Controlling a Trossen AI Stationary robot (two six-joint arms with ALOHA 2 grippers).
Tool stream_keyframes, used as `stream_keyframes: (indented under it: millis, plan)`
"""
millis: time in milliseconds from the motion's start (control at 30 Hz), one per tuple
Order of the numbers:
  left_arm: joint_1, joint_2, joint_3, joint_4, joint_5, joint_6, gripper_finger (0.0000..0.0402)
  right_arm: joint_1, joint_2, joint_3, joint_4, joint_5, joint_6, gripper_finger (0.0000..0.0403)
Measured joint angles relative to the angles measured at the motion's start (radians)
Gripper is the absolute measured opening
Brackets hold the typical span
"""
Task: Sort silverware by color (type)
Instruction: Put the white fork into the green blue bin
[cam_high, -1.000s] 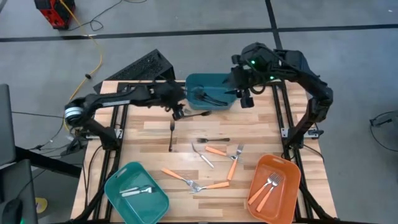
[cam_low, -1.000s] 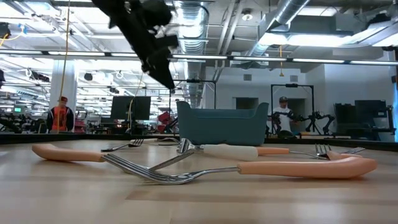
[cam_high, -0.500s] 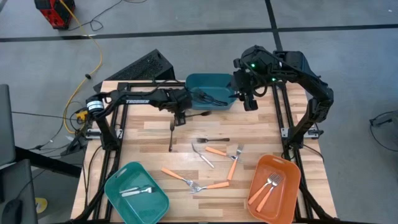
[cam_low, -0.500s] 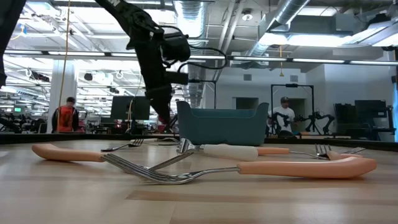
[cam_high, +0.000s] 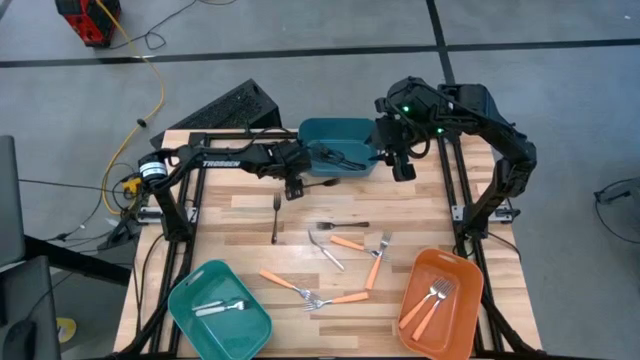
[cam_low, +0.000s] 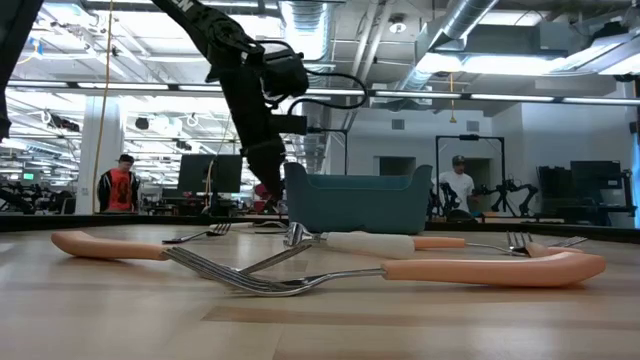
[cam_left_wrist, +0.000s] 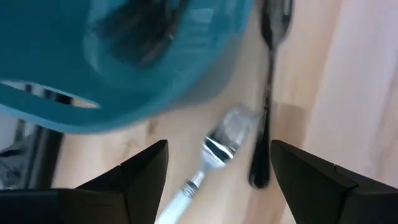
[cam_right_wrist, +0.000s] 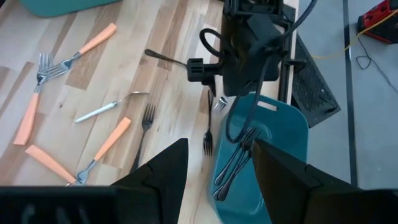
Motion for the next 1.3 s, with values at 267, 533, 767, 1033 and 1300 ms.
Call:
stream_keyframes:
  millis: [267, 533, 767, 1033, 1300]
  plan:
    - [0.001, -0.002, -0.068, 0.035, -0.004, 0.039, 0.0265, 0.001, 0.0, 0.0, -0.018, 0.0, 0.035, 0.0203]
    - [-0.035, -0.009, -0.164, 0.166, -0.141, -0.067, 0.0263, 0.001, 0.0, 0.0, -0.019, -0.001, 0.036, 0.0203]
    - [-0.047, -0.077, -0.197, 0.149, -0.166, -0.076, 0.0188, 0.001, 0.0, 0.0, -0.028, -0.001, 0.045, 0.0203]
    - [0.016, -0.167, -0.327, 0.373, -0.204, -0.285, 0.0011, 0.001, 0.0, 0.0, -0.037, -0.001, 0.052, 0.0203]
    - [-0.006, -0.164, -0.326, 0.397, -0.387, -0.583, 0.0, 0.0, 0.0, 0.0, -0.038, -0.001, 0.07, 0.0203]
